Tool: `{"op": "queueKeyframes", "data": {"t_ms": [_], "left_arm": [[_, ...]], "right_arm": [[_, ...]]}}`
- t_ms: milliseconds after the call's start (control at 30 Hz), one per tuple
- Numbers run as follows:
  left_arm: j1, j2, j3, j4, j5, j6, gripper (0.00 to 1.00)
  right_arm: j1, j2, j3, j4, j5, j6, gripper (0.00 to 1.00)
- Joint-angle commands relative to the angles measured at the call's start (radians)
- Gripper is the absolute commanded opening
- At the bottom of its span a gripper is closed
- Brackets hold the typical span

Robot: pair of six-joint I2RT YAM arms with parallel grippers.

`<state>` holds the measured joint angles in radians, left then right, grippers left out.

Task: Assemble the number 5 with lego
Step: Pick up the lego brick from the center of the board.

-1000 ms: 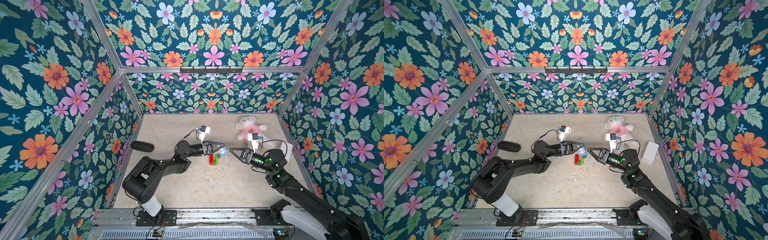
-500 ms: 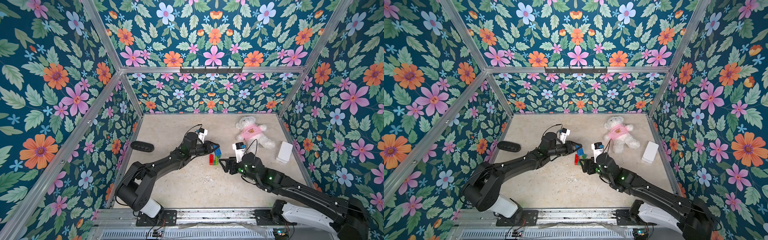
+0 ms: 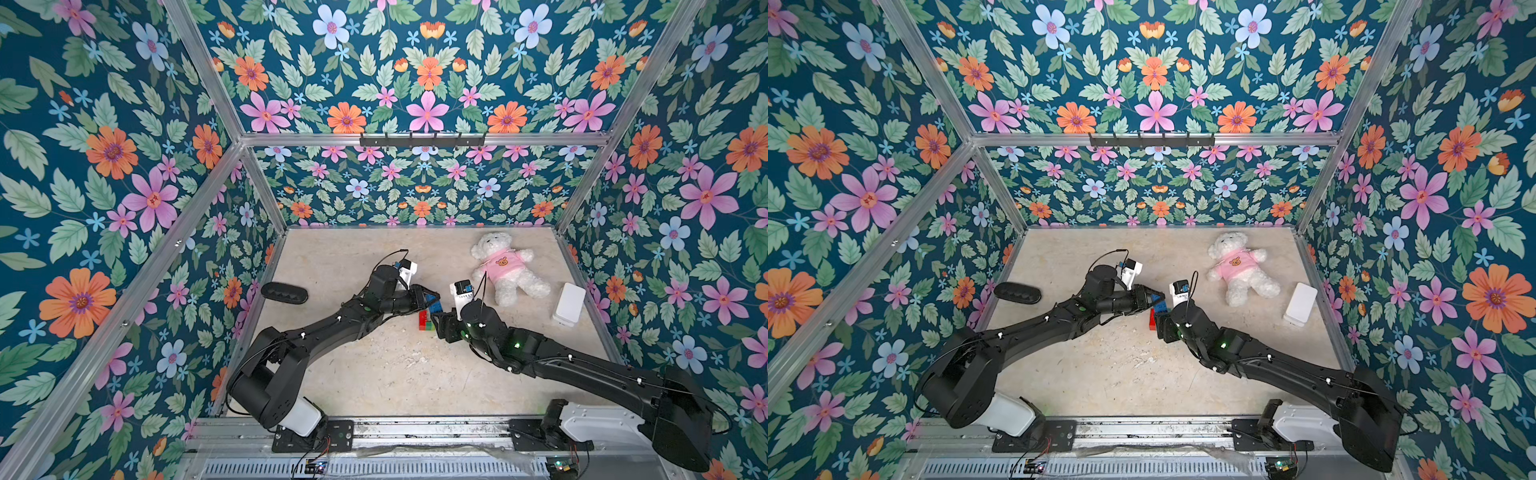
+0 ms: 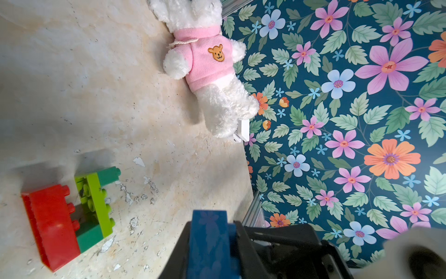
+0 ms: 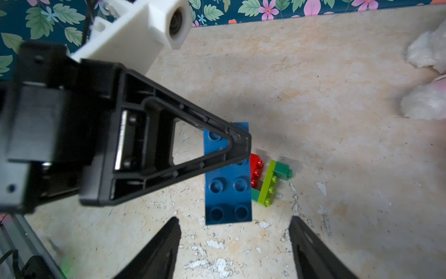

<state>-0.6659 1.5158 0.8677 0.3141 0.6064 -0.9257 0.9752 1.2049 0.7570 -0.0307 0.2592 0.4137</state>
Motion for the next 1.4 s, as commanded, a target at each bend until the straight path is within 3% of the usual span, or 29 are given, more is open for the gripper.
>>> {"op": "queueKeyframes", "data": {"t_ms": [0, 433, 633, 733, 767, 800, 867, 933, 1100, 1200, 1367], "left_arm": [[-0.004, -0.012, 0.001, 0.0, 0.013, 0.01, 0.04], [-0.011, -0.029, -0.001, -0.001, 0.024, 0.008, 0.04], [-0.012, -0.029, 0.005, 0.0, 0.031, 0.008, 0.04], [-0.011, -0.022, 0.009, -0.005, 0.032, 0.008, 0.09], [-0.012, -0.019, 0.011, -0.008, 0.032, 0.01, 0.15], [-0.011, -0.018, 0.014, -0.01, 0.031, 0.013, 0.28], [-0.009, -0.017, 0.019, -0.022, 0.017, 0.021, 0.49], [0.001, -0.022, 0.023, -0.042, -0.001, 0.031, 0.57], [0.028, -0.047, -0.001, -0.095, -0.089, 0.055, 0.57], [0.029, -0.028, -0.012, -0.11, -0.099, 0.06, 0.57], [0.029, -0.002, -0.038, -0.121, -0.146, 0.069, 0.56]], "right_arm": [[-0.004, 0.008, 0.009, 0.029, -0.02, -0.009, 0.7], [-0.026, 0.042, 0.025, 0.052, -0.075, -0.007, 0.57], [-0.041, 0.044, 0.02, 0.064, -0.089, -0.005, 0.4], [-0.054, 0.033, 0.005, 0.085, -0.113, 0.01, 0.36], [-0.063, 0.029, -0.008, 0.1, -0.129, 0.022, 0.36], [-0.074, 0.024, -0.017, 0.107, -0.147, 0.035, 0.35], [-0.111, 0.01, -0.048, 0.133, -0.207, 0.08, 0.35], [-0.152, -0.017, -0.099, 0.184, -0.28, 0.132, 0.35], [-0.313, -0.059, -0.253, 0.321, -0.505, 0.315, 0.35], [-0.426, -0.044, -0.378, 0.511, -0.68, 0.471, 0.35], [-0.466, 0.065, -0.464, 0.779, -0.79, 0.599, 0.35]]}}
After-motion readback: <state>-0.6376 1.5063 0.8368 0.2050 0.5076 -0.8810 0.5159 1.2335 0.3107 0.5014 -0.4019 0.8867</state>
